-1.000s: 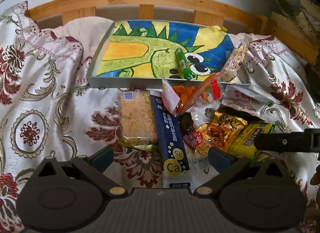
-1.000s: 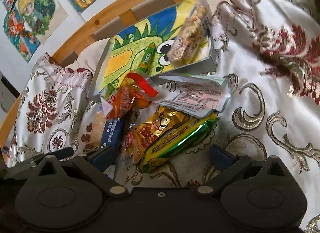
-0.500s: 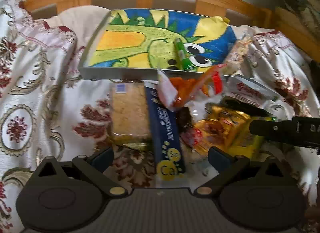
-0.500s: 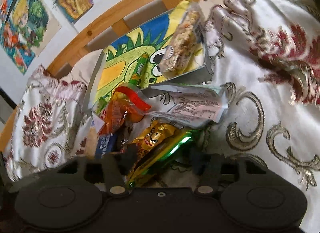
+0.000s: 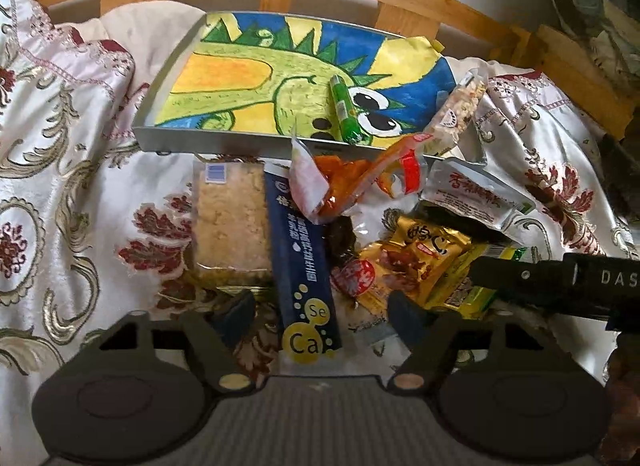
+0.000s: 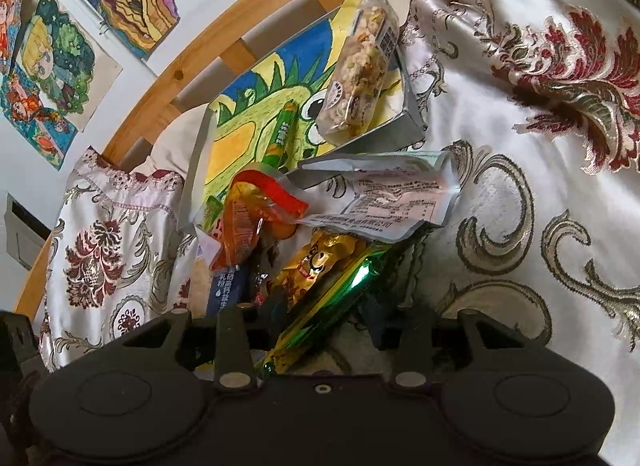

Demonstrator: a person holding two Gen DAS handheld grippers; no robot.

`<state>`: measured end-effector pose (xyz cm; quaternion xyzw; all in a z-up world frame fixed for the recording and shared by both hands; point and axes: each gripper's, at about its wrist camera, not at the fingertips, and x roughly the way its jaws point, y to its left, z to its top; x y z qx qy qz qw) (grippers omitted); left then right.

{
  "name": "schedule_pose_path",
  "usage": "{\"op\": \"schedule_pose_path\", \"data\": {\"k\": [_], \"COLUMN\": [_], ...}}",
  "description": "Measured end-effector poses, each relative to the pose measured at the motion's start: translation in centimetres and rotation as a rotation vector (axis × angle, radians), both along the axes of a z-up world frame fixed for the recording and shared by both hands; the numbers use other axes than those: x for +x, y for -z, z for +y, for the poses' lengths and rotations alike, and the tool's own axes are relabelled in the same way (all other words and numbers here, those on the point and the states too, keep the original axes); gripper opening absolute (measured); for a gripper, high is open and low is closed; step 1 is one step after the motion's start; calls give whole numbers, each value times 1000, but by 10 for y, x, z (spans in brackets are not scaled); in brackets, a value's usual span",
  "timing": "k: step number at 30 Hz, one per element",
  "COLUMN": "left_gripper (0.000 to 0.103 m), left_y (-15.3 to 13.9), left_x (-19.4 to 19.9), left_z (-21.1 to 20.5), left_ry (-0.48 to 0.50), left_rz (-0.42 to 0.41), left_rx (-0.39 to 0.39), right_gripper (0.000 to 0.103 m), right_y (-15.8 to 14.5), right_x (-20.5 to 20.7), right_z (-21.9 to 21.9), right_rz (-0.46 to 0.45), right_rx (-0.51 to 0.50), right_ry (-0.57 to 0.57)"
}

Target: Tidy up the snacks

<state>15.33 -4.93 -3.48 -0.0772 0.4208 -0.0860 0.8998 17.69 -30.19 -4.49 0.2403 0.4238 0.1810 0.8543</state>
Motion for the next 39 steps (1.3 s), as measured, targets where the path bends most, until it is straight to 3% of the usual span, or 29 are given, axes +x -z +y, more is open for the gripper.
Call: {"op": "schedule_pose_path", "data": {"k": [1,5,13,24,31,34,39], "left_gripper": [67,61,39,42,42,37,33], "left_y": [0,3,9,16,16,15,12], "left_x": [1,6,17,25,24,22,14], "left_z": [-1,-1,5,4,4,4,8], "left_ry": [10,21,-27,-26,-35,-42,-60], "left_rz": [4,15,52,87,100,105,131], "left_rx": [-10,-32,-42,-65,-73,-66,-122], "right_gripper": [44,44,31,30,23,19,15], "right_y": [0,0,1,6,5,3,-4], "right_x": [0,-1,-2,2,0,-1,-8], "right_z": [1,4,8,8,9,9,10], "right_rz": [-1,-3,-14,7,-1,-6,-31], "right_rx": [-2,-7,-27,12,5,12,17], "right_ry": [-5,-19,-31,-37,-37,-44,-56]}}
